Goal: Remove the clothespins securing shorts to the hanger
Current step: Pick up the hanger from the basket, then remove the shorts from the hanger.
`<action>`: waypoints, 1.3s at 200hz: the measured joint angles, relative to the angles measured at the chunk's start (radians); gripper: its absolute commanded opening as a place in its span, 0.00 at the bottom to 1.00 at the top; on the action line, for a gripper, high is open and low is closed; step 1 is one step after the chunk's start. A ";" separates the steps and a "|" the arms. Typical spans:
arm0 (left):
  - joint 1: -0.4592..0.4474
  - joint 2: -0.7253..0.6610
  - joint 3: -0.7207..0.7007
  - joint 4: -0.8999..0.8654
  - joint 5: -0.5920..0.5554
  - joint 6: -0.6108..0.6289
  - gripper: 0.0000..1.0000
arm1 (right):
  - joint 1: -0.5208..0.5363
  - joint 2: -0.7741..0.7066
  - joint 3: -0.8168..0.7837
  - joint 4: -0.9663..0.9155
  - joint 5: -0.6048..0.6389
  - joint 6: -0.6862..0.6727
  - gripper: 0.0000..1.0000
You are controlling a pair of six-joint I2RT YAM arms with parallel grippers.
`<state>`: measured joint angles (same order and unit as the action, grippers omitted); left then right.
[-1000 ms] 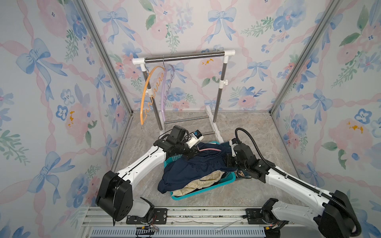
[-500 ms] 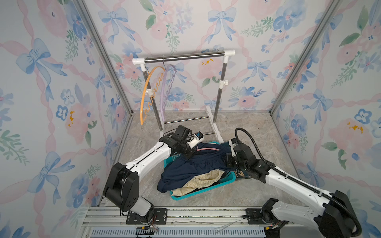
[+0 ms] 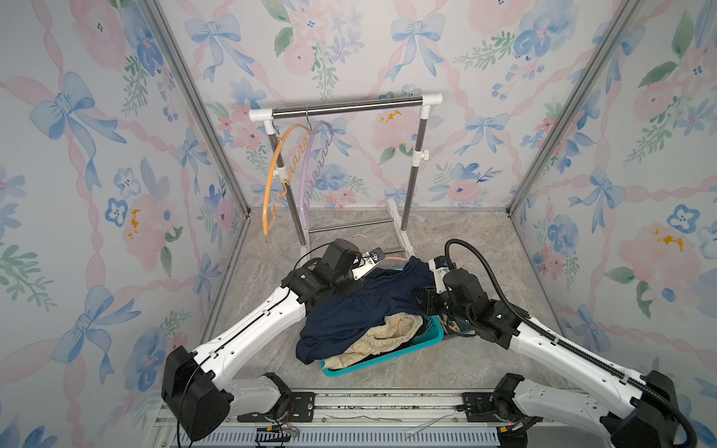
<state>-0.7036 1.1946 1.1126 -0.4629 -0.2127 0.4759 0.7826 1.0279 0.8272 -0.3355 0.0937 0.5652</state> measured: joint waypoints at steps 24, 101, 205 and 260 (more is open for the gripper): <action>-0.031 -0.146 -0.051 0.101 -0.055 0.045 0.00 | 0.035 -0.048 0.076 -0.030 0.024 0.006 0.52; -0.107 -0.279 -0.111 0.263 -0.224 0.264 0.00 | 0.134 -0.079 0.293 -0.095 0.157 0.037 0.58; -0.279 -0.297 -0.265 0.513 -0.473 0.468 0.00 | 0.183 -0.037 0.382 -0.200 0.303 0.058 0.68; -0.352 -0.294 -0.306 0.573 -0.540 0.475 0.00 | 0.214 -0.069 0.376 -0.233 0.367 0.101 0.73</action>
<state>-1.0554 0.9005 0.8066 0.1104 -0.7528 0.9512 0.9962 0.9592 1.2030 -0.5686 0.4606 0.6666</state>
